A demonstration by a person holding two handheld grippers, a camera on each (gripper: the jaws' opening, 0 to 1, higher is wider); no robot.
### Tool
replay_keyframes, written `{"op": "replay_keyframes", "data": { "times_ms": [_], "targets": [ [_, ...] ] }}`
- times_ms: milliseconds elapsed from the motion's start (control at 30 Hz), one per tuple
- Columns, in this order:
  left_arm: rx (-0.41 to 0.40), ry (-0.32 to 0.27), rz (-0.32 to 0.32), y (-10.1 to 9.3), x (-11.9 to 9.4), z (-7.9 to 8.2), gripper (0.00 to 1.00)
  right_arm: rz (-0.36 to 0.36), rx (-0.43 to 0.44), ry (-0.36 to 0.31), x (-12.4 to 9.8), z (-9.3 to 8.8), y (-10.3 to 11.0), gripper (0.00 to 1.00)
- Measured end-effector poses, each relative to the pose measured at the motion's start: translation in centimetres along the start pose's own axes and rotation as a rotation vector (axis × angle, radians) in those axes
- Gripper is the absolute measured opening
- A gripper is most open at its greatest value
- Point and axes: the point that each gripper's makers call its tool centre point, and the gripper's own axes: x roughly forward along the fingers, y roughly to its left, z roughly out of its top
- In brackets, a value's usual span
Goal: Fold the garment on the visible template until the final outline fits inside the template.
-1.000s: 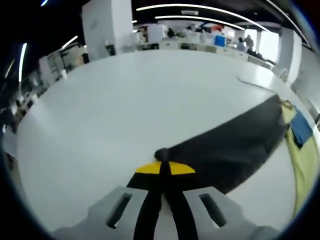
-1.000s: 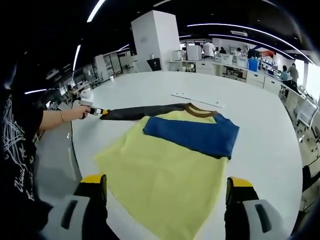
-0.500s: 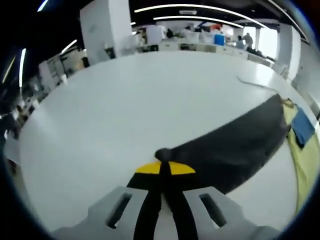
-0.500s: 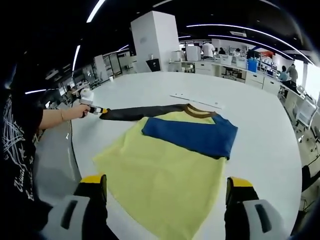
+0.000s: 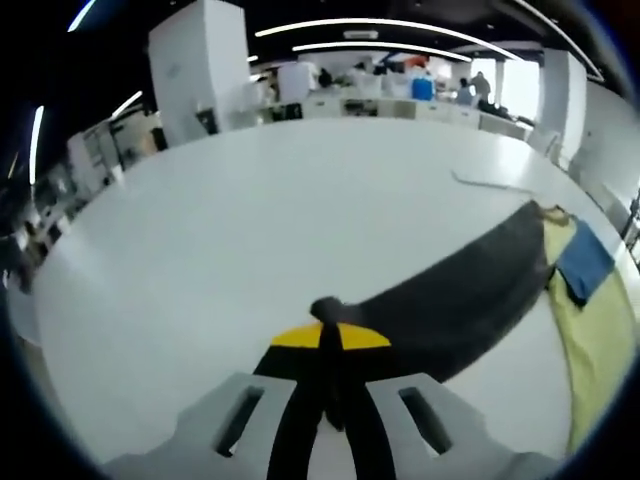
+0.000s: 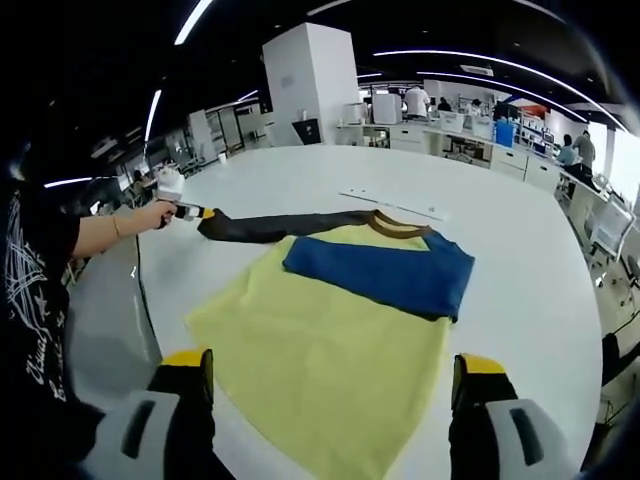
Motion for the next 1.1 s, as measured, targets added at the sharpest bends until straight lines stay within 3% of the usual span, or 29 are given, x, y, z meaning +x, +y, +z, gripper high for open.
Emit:
{"op": "replay_keyframes", "data": {
  "times_ms": [367,700,1100],
  "targets": [
    [0.027,-0.056,-0.077,-3.2,-0.9,3.3,0.00,0.004,-0.007,-0.012,-0.3,-0.1,0.3,1.00],
    [0.015,-0.066,-0.153,-6.5,-1.5,5.1,0.00,-0.003,0.002,-0.020,-0.9,-0.7,0.3,1.00],
    [-0.074,-0.096,-0.246,-10.1,-2.4,7.7,0.00,0.007,0.003,-0.034,-0.7,-0.6,0.7,1.00]
  ]
}}
